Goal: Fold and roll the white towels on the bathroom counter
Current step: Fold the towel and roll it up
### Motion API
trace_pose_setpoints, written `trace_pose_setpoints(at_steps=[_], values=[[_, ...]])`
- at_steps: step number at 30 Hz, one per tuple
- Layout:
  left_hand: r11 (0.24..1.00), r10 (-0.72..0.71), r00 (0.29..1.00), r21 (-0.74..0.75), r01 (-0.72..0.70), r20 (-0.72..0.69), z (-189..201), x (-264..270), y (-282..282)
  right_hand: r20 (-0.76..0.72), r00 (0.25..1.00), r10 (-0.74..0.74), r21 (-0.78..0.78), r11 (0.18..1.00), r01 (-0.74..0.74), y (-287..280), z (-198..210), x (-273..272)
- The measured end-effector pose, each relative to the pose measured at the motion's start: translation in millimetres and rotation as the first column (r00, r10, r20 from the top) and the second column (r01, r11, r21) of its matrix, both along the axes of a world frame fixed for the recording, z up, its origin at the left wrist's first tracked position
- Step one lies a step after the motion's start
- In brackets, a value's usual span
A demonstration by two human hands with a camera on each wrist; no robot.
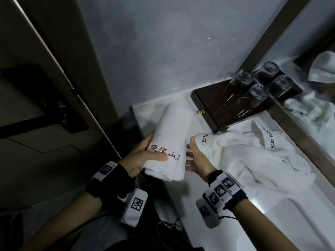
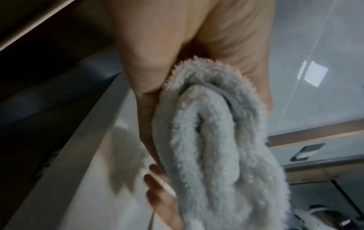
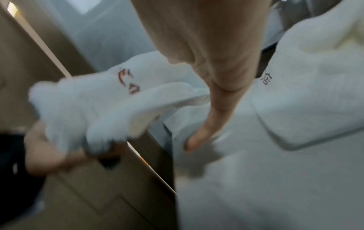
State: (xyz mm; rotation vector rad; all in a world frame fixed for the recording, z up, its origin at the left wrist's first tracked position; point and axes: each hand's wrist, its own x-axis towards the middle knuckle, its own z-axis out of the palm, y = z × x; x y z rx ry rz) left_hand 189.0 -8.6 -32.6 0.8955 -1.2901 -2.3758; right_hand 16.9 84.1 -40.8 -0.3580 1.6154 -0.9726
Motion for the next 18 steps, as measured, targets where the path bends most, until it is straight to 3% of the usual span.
trace_pose_setpoints(at_steps=[1,3,8,11,16,18], values=[[0.999,-0.045,0.999,-0.006,0.045,0.009,0.2,1.7,-1.3,0.105,0.993,-0.054,-0.022,0.998,0.057,-3.4,3.8,1.0],[0.991,-0.124,0.992,-0.039,0.125,0.032,-0.2,3.0,-6.5,0.178,0.978,-0.107,-0.059,0.991,0.119,-9.2,7.9,1.7],[0.936,-0.200,0.956,-0.245,0.251,0.217,-0.9,-17.5,-37.4,0.128,0.975,-0.180,-0.073,0.979,0.190,-25.6,3.2,-3.3],[0.897,-0.134,0.943,-0.368,0.246,0.305,-3.9,-39.2,-58.0,0.095,0.945,-0.313,-0.050,0.947,0.318,-45.7,-6.2,-13.8],[0.626,0.053,0.893,-0.712,0.320,0.447,-16.9,-63.2,-81.1,0.044,0.884,-0.466,-0.026,0.884,0.467,-95.5,-21.1,-32.0],[0.442,0.123,0.882,-0.821,0.362,0.455,-22.9,-63.3,-82.3,0.030,0.869,-0.493,-0.032,0.869,0.494,-114.4,-25.3,-38.5]])
